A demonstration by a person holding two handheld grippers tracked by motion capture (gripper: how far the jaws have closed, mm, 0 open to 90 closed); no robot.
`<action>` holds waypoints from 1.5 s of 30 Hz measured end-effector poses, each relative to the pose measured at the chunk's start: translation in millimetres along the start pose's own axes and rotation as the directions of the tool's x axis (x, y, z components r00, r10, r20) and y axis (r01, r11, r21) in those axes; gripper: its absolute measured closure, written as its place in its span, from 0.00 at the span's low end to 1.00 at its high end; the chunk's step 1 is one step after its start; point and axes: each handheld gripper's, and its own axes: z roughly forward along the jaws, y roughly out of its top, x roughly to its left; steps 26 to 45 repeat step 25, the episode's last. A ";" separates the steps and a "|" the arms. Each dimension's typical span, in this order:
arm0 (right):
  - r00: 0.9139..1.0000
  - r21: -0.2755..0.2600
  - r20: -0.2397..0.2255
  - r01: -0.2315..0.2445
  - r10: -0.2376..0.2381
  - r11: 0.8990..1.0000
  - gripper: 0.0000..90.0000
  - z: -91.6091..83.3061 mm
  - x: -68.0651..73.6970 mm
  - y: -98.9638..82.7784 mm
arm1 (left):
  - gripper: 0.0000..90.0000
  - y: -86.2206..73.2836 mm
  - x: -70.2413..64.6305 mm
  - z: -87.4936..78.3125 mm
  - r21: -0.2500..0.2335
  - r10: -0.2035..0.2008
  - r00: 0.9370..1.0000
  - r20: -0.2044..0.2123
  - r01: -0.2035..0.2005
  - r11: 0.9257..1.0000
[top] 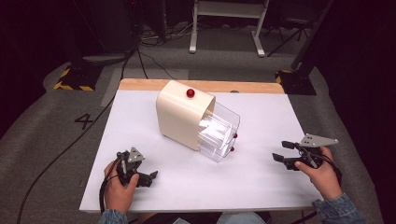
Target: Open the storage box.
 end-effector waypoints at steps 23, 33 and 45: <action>0.995 0.125 0.097 -0.042 0.029 0.991 0.15 26.2 -9.5 -49.1 | 0.00 -0.1 -0.6 -0.2 -0.002 0.007 1.000 -0.006 -0.007 1.000; 0.994 0.124 0.103 -0.038 0.025 0.992 0.14 26.4 -8.7 -49.0 | 0.00 0.1 -0.4 -0.3 0.001 0.006 1.000 -0.005 -0.006 1.000; 0.994 0.124 0.103 -0.038 0.025 0.992 0.14 26.4 -8.7 -49.0 | 0.00 0.1 -0.4 -0.3 0.001 0.006 1.000 -0.005 -0.006 1.000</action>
